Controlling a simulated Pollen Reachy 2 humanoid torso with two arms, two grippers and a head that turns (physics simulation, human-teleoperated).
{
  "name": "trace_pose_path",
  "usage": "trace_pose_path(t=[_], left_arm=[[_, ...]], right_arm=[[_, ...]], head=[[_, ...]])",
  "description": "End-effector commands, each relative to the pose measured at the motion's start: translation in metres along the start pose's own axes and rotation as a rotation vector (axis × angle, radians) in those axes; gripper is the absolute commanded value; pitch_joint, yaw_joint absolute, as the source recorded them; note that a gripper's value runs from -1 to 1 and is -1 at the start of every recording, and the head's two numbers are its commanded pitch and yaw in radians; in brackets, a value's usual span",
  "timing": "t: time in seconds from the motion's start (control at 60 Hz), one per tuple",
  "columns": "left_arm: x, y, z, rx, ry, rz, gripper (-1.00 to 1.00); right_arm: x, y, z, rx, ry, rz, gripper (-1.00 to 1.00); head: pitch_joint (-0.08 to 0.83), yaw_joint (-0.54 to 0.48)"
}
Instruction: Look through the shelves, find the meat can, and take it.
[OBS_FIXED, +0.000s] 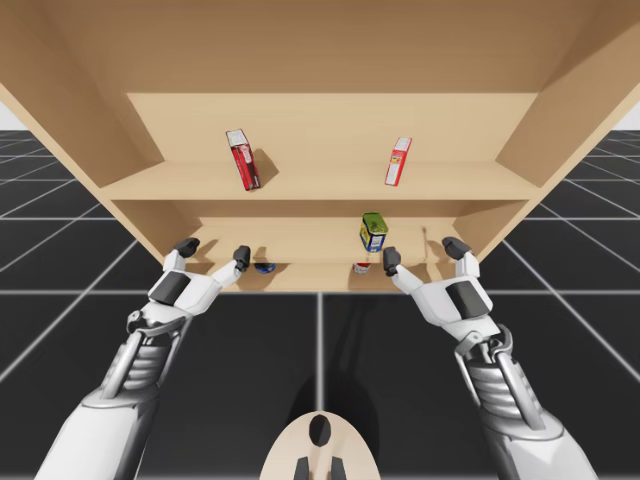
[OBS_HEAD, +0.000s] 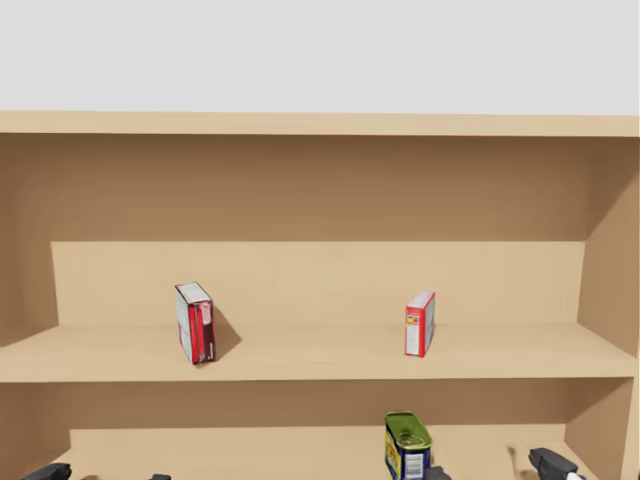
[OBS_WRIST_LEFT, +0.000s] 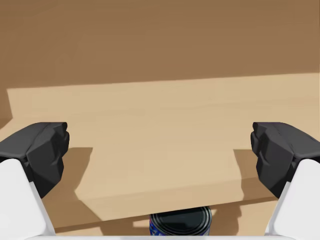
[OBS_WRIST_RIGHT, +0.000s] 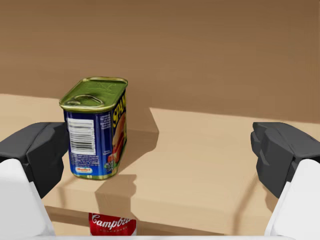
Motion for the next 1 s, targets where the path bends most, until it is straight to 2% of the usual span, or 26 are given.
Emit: trace_pose_path(t=[0.017,0.167,0.417,0.75,0.917,1.0], left_arm=[[0.0,0.0,0.0,0.0,-0.001,-0.002,-1.0],[0.0,-0.001,0.0,0.001,-0.001,-0.001,-1.0],[0.001,-0.001,0.001,0.0,-0.003,-0.01,-1.0],[0.004,-0.004,0.005,-0.014,-0.019,-0.027,-1.0],[0.007,-0.006,0.008,-0.02,-0.029,-0.021,-1.0],[0.008,-0.005,0.008,-0.017,-0.037,-0.014,-1.0]], right_arm=[[0.0,0.002,0.002,-0.022,0.024,-0.023,-1.0],[0.0,0.001,0.001,0.01,0.013,-0.029,-1.0],[-0.002,0.002,0.0,0.015,0.015,-0.016,-1.0],[-0.003,0.005,-0.001,-0.008,0.007,-0.007,-1.0],[0.002,0.013,0.002,-0.001,-0.003,-0.004,-1.0],[0.01,0.018,0.007,0.022,0.005,-0.024,-1.0]], head=[[0.001,-0.03],[0.026,-0.02],[0.185,-0.03],[0.409,-0.18],[0.426,-0.19],[0.422,-0.18]])
